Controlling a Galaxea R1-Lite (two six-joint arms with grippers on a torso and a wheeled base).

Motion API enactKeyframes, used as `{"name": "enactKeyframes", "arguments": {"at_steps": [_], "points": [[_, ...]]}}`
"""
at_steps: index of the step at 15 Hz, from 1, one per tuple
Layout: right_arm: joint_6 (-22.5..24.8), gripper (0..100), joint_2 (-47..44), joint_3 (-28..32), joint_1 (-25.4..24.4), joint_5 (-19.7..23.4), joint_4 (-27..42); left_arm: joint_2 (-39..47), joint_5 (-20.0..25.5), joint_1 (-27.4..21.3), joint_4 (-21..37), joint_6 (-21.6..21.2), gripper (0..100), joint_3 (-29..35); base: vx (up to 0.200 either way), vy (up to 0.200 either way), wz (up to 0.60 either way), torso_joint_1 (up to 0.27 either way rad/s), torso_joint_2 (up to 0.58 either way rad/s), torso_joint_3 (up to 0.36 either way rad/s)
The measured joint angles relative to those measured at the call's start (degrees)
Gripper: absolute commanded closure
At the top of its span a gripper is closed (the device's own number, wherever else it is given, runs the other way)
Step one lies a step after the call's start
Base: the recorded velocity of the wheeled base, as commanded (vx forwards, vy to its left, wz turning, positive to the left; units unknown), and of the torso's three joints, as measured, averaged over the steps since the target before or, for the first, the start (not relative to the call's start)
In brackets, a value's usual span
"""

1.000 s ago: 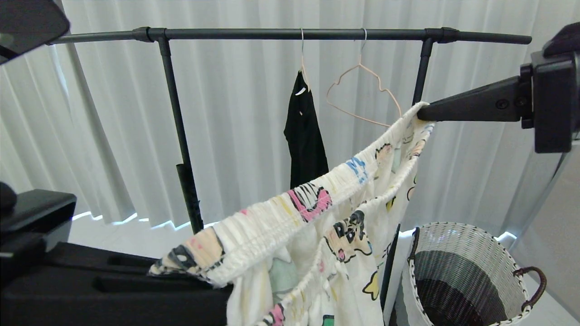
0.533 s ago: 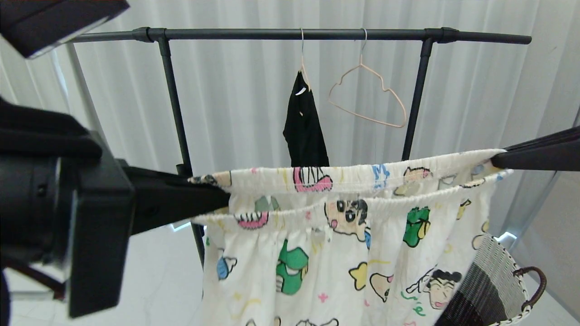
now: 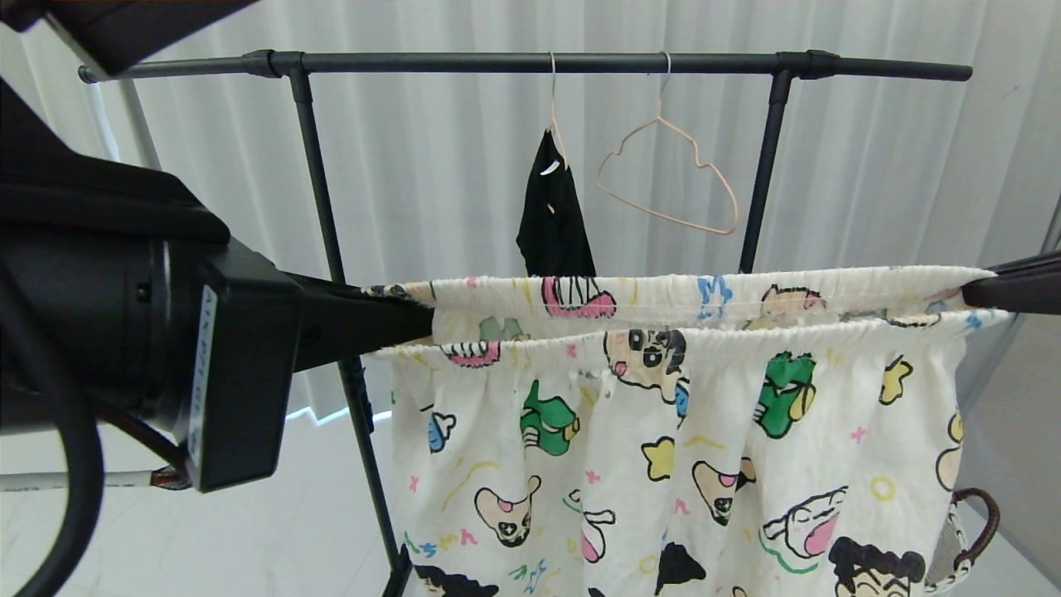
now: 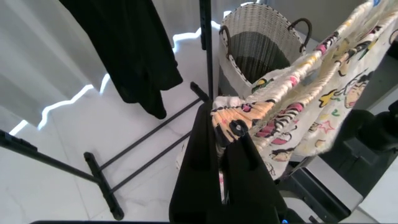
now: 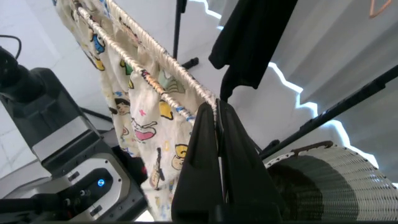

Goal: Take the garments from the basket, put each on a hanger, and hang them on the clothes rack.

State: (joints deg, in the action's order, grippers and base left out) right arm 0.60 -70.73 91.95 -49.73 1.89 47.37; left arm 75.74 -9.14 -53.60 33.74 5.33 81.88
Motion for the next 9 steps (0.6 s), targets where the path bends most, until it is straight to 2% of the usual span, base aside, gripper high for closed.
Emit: {"name": "enactKeyframes", "arguments": {"at_steps": [2, 3, 9], "points": [[0.0, 100, 0.04, 0.0, 0.0, -0.04, 0.13, -0.02, 0.04, -0.01, 0.02, 0.02, 100, 0.09, 0.0, 0.0, 0.0, 0.0, 0.0, 0.0], [0.0, 0, 0.06, 0.0, 0.0, -0.01, 0.24, -0.06, 0.04, -0.01, 0.0, 0.02, 100, 0.09, 0.0, 0.0, 0.0, 0.0, 0.0, 0.0], [-0.22, 0, 0.33, -0.87, 0.34, -0.2, 0.11, -0.13, -0.05, 0.0, -1.83, 0.0, 100, 0.09, 0.0, 0.0, 0.0, 0.0, 0.0, 0.0]]}}
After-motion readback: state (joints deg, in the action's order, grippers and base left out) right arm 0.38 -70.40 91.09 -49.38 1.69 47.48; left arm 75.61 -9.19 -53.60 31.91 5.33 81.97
